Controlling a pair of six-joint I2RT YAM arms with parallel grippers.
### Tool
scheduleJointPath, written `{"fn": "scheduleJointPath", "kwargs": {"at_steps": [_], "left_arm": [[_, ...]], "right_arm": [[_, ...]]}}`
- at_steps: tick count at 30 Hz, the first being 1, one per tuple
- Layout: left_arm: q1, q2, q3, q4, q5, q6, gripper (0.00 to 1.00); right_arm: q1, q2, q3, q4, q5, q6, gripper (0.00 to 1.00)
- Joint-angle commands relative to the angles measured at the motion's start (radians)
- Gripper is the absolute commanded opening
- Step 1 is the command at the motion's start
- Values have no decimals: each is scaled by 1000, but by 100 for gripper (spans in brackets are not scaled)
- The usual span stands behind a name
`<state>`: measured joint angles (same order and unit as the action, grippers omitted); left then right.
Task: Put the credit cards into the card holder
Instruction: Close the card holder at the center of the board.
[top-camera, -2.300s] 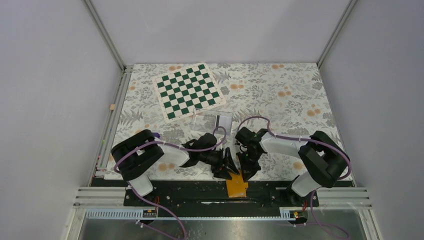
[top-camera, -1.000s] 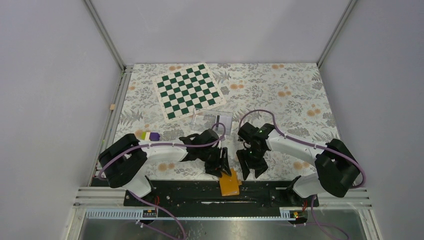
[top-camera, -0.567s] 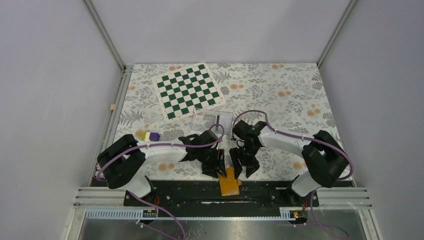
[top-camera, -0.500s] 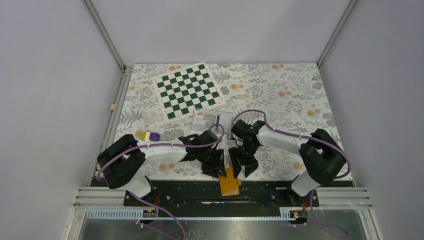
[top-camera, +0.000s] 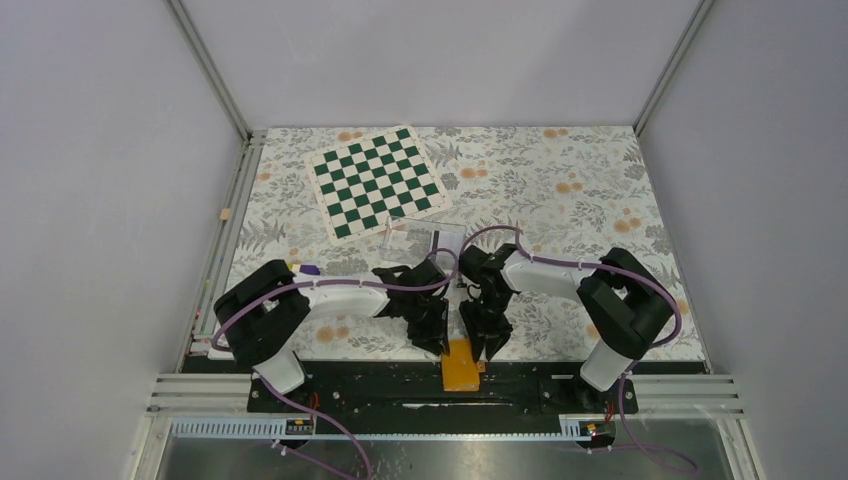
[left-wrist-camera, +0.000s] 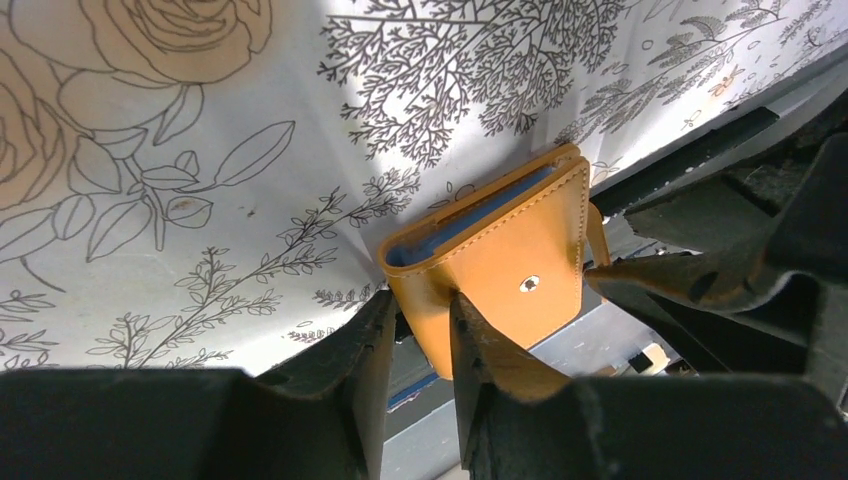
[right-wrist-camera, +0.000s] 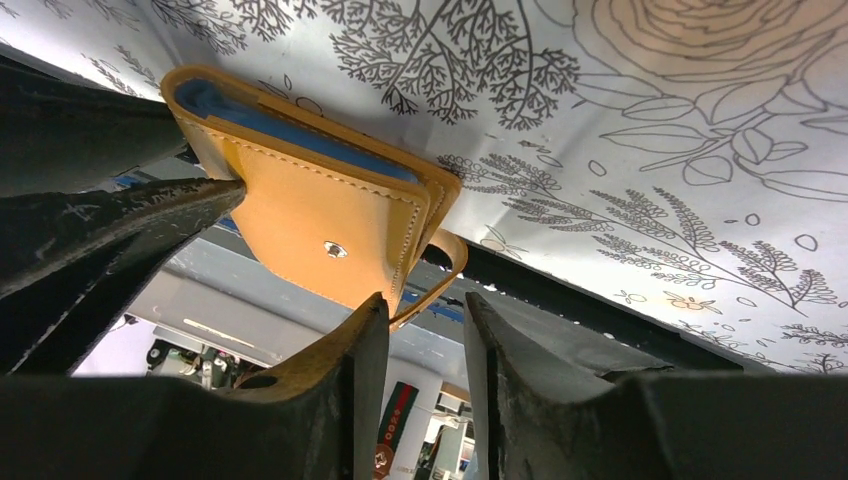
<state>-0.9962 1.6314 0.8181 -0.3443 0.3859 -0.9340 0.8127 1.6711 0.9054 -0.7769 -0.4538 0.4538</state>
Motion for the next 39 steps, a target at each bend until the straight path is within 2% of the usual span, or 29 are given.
{"fn": "scheduleJointPath", "kwargs": {"at_steps": [1,4,12,15,19,24,30,34,39], "left_arm": [[-9,19,51,-63,-78,24,26],[-15,27,67,-85,-93,33,25],[-14,1,75,-99,-120,31,26],[-15,-9,76,-99,-123,28,30],[-14,-29,65,-90,-114,25,39],[0,-85,-36,68,-35,-55,50],[33,-114,-189,312,62,-174,54],[56,-84,-232,385,69,-205,53],[83,-45,-238,441,70,-234,42]], "right_arm": [[19,13,30,-17,-3,-8,40],[24,22,30,-3,-19,-4,40],[31,68,16,19,-58,-2,22],[31,65,15,23,-58,0,15],[31,45,21,37,-43,11,0],[30,16,52,41,4,18,0],[22,-3,107,42,53,21,0],[3,12,135,45,59,19,0],[-32,16,137,46,48,16,2]]}}
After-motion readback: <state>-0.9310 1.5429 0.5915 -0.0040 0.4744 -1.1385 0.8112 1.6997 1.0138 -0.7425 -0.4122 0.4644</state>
